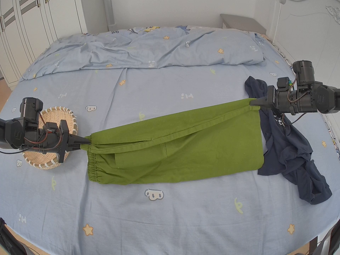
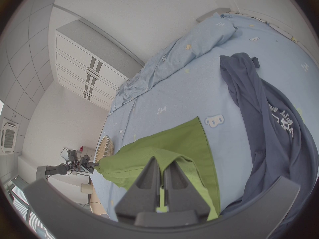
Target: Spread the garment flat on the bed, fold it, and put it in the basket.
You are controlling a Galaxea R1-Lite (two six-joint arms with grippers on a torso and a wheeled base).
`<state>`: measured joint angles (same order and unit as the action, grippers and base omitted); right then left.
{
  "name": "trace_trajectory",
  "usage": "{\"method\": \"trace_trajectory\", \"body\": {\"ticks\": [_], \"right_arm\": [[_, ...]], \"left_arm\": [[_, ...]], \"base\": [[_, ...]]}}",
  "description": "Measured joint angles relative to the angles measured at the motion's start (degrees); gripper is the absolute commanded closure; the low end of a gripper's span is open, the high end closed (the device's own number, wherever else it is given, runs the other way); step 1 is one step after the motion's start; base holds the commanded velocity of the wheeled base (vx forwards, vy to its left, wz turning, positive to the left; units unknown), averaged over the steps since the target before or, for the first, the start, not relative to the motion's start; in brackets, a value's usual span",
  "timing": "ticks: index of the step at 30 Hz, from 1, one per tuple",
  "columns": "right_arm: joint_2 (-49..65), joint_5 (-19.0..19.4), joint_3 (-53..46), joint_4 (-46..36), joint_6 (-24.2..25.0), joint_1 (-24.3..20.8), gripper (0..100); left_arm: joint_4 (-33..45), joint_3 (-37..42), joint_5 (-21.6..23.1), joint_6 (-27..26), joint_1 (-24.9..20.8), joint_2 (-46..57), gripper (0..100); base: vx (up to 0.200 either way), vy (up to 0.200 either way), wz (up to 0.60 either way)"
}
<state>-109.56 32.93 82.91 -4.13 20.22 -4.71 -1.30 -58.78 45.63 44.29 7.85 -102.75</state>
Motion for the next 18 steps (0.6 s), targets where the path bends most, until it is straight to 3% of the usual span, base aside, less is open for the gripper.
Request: {"method": "trace_trajectory", "body": {"ticks": [18], "right_arm": [[-7.4,0.0,12.1,-2.6,0.0,-0.9,100]], "left_arm": [[-0.4,-2.7,0.0,-0.3,1.8,-2.8,100]], "base": [[0.0,0.0,0.0]]}}
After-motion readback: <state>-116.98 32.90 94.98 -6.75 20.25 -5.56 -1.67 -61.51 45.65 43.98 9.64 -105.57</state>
